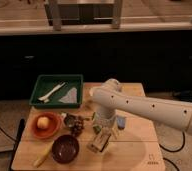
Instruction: Place eraser in plastic cup
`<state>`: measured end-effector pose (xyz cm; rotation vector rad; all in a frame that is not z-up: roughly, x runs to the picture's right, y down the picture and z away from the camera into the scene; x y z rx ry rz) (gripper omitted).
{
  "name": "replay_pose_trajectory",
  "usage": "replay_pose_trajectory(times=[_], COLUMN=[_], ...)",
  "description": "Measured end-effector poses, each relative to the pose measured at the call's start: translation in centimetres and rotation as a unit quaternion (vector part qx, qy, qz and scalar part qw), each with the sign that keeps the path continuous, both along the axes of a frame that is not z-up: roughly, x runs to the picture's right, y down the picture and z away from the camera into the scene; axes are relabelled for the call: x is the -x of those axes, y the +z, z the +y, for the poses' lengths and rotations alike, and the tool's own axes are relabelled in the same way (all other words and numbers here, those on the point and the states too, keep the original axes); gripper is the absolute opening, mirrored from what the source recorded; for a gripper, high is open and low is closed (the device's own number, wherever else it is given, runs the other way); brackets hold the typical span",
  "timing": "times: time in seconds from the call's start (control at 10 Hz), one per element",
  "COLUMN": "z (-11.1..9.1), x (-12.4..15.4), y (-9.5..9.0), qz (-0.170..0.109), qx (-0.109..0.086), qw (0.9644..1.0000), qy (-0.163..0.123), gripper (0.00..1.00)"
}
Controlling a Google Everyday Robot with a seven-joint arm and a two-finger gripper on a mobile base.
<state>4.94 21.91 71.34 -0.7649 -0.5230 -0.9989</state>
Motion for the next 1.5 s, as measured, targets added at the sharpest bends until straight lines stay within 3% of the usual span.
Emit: replay_pose_trajectory(times=[1.5], z=[0.0], x=[0.0], y=[0.0], qz=[0.0], qx=[0.0], qw=[1.0], qy=[0.0], gripper=[0.8])
